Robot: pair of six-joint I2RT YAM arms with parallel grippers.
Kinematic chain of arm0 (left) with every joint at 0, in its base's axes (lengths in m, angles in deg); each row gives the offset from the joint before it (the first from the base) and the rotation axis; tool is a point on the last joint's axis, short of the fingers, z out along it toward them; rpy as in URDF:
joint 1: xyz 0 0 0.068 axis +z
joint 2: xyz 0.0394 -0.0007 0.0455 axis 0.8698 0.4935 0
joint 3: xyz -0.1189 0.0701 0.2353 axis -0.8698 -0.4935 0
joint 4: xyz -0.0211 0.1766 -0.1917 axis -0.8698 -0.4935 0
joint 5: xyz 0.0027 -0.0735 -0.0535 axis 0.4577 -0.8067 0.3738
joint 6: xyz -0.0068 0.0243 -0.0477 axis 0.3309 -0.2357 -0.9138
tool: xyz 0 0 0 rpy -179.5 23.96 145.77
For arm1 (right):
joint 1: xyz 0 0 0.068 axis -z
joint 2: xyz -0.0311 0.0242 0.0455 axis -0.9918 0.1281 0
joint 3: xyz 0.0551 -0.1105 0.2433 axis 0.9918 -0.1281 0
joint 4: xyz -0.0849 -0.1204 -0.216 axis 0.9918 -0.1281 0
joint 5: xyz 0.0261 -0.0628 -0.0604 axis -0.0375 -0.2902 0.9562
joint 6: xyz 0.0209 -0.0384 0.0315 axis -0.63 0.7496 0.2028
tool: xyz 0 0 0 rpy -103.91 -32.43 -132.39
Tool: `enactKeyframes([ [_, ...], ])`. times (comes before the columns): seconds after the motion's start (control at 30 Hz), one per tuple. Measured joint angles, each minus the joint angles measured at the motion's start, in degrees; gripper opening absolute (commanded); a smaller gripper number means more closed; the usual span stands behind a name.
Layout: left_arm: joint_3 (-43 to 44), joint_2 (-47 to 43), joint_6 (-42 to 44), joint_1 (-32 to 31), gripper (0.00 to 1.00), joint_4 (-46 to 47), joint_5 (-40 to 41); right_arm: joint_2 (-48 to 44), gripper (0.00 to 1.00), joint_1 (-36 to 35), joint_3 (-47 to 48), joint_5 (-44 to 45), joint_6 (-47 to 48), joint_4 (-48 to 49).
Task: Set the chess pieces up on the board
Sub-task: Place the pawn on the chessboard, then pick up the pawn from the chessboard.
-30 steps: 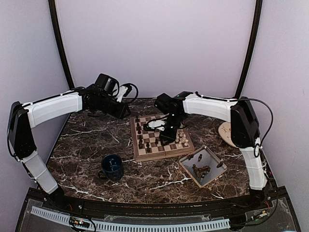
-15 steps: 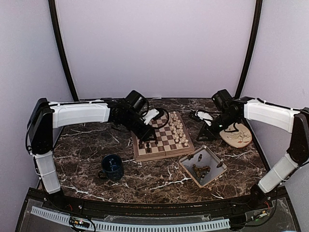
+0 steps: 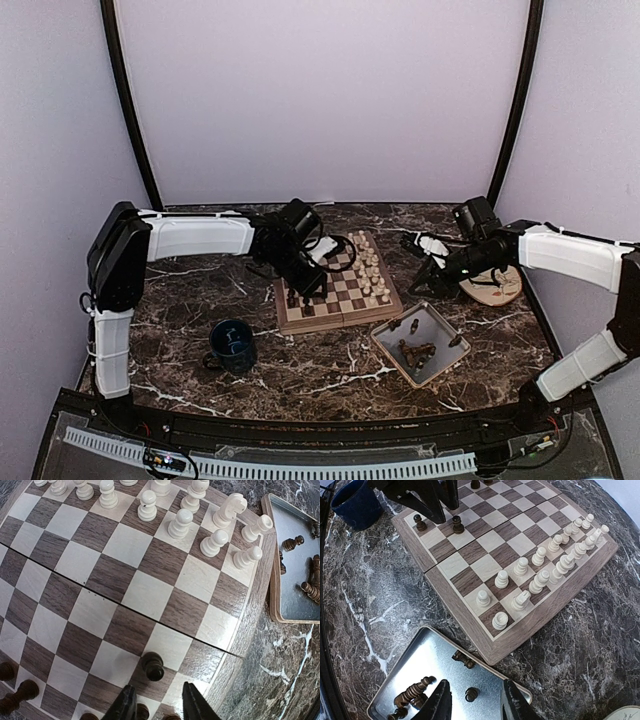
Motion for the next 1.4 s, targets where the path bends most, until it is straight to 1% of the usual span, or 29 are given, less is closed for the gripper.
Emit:
enactKeyframes([
  [0.2, 2.78, 2.47, -0.59, 0.00, 0.32, 0.04, 0.24, 0.20, 0.34, 0.00, 0.00, 0.02, 0.35, 0.15],
  [0.37, 4.68, 4.39, -0.98, 0.00, 0.24, -0.04, 0.26, 0.39, 0.34, 0.02, 0.00, 0.02, 0.61, 0.17],
  [0.67, 5.07, 5.40, -0.85, 0.00, 0.10, -1.27, 1.33, 1.42, 0.34, 0.02, 0.00, 0.07, 1.29, 0.13],
  [0.83, 6.10, 5.42, -0.63, 0.00, 0.04, -2.16, 2.54, 1.86, 0.34, 0.02, 0.00, 0.07, 1.29, 0.11],
  [0.97, 6.82, 5.42, -0.07, 0.02, 0.02, -3.04, 4.11, 1.90, 0.34, 0.02, 0.00, 0.07, 1.31, 0.11],
  [1.4, 7.39, 5.40, 3.10, 1.95, 0.02, -8.44, 6.58, 3.34, 0.34, 0.02, 0.00, 0.09, 1.44, 0.02],
])
